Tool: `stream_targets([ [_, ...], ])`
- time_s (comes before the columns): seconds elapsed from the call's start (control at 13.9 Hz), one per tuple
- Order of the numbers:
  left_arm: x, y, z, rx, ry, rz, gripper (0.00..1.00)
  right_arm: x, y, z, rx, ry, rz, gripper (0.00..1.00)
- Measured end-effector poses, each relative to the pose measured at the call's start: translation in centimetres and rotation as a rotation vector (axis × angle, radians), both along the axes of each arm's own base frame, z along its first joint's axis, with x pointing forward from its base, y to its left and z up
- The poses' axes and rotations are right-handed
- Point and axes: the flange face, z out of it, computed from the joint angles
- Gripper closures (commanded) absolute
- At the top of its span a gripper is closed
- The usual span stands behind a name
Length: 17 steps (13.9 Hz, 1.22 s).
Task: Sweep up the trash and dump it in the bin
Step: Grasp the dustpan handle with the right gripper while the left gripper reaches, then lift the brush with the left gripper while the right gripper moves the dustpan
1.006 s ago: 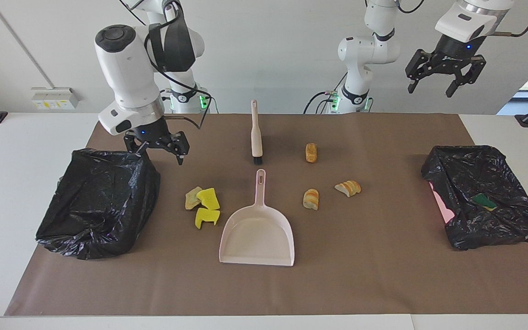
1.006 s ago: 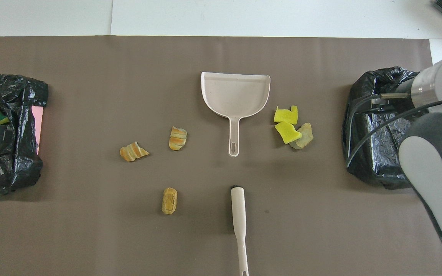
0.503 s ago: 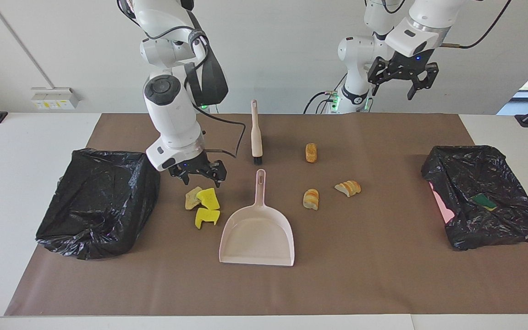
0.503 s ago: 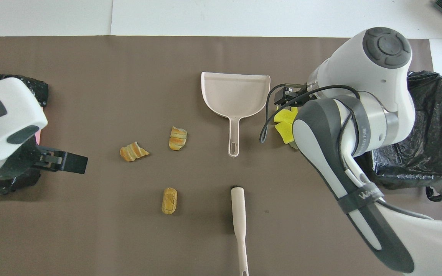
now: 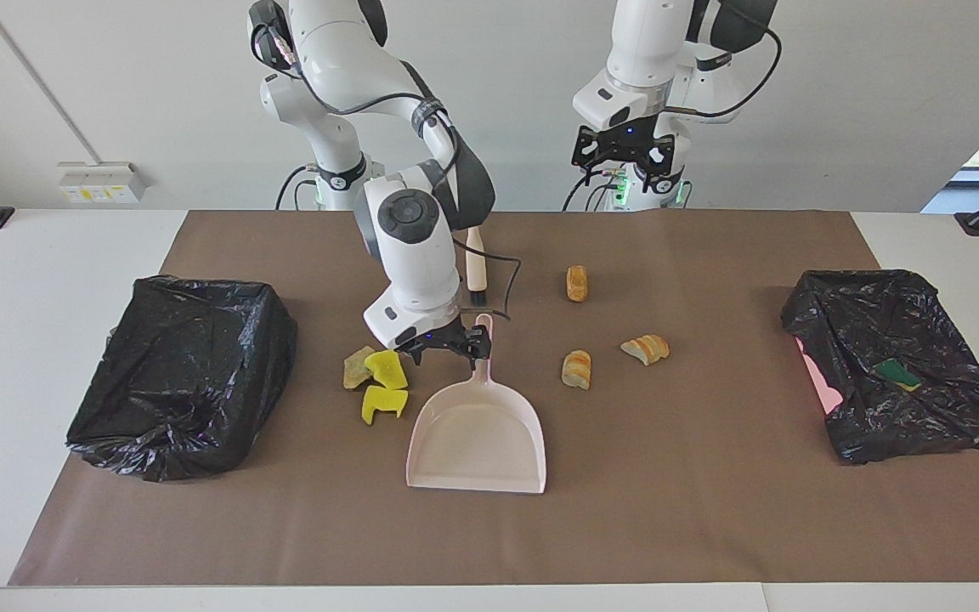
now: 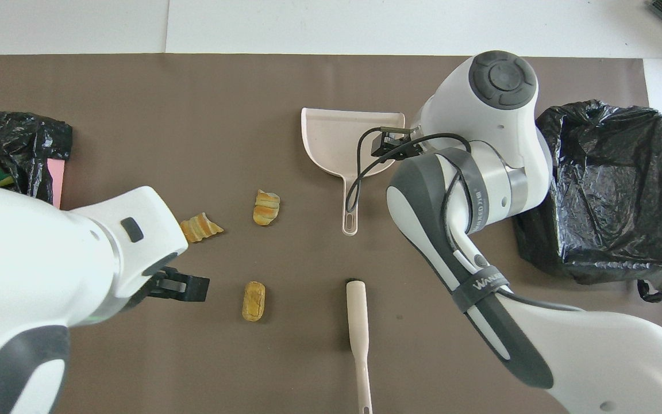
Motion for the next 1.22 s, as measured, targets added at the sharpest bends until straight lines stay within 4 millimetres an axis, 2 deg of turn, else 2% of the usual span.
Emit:
stream_targets([
  [0.36,-5.3,-5.3,-5.4,-0.03,0.007,0.003,0.0,-1.7,3.9,-2.3,-0.009,0.023,0.057,0.0],
  [0.65,-10.0,-8.5,-11.1,-0.03,0.012,0.008,0.0,-2.6,4.3,-4.0,-0.026,0.057,0.073,0.01],
  [0.93,-13.7,-11.8,-15.7,-0.05,0.002,0.056,0.0,-2.9,4.1,-4.5,-0.035,0.077,0.088,0.56],
  [1.08,-15.2,-13.8,-17.4,-0.072,-0.003,0.075,0.0,-3.1,4.0,-4.6,-0.043,0.096,0.094,1.0],
  [1.22,-16.0,-15.1,-18.6,-0.084,-0.003,0.105,0.02,-3.4,4.1,-4.5,-0.045,0.106,0.099,1.0],
])
